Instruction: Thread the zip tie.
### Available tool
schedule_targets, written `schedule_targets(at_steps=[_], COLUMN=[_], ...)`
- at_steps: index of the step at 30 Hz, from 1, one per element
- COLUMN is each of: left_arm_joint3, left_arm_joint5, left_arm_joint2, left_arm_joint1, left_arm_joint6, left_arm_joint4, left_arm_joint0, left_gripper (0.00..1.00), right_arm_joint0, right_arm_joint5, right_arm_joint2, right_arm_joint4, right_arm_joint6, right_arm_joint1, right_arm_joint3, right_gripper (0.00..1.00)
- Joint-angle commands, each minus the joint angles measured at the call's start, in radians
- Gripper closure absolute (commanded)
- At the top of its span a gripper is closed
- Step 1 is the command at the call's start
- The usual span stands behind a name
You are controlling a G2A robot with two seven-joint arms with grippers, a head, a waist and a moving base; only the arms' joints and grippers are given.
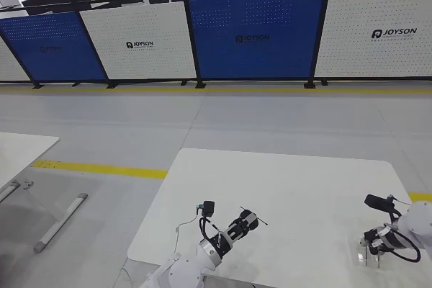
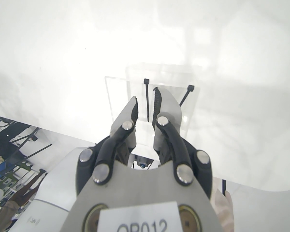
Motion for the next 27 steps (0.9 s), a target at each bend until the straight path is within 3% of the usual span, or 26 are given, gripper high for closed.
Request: schedule_targets(at_steps=[1, 13, 17, 18, 27], left_arm_joint3=[0.0, 0.0, 0.0, 0.0, 0.0], left_arm_joint5=[0.0, 0.0, 0.0, 0.0, 0.0], left_arm_joint2=[0.0, 0.0, 0.0, 0.0, 0.0], left_arm_joint1=[0.0, 0.0, 0.0, 0.0, 0.0], left_arm_joint6=[0.0, 0.0, 0.0, 0.0, 0.0], left_arm_joint4=[0.0, 0.0, 0.0, 0.0, 0.0], left_arm_joint0=[0.0, 0.0, 0.0, 0.0, 0.0], left_gripper=[1.0, 1.0, 1.0, 1.0, 1.0], right_arm_joint0=[0.01, 0.057, 0.065, 0.066, 0.038], right_arm_joint5=[0.002, 0.002, 0.002, 0.002, 0.002], right_arm_joint2=[-0.013, -0.063, -0.069, -0.07, -0.037], right_arm_joint4=[-0.003, -0.009, -0.012, -0.013, -0.05], right_arm_joint6=[0.0, 0.0, 0.0, 0.0, 0.0], right_arm_joint1=[-0.005, -0.029, -0.032, -0.032, -0.019], right_arm_joint3=[0.012, 0.064, 0.072, 0.072, 0.018], right_gripper=[0.79, 0.82, 0.96, 1.0, 1.0])
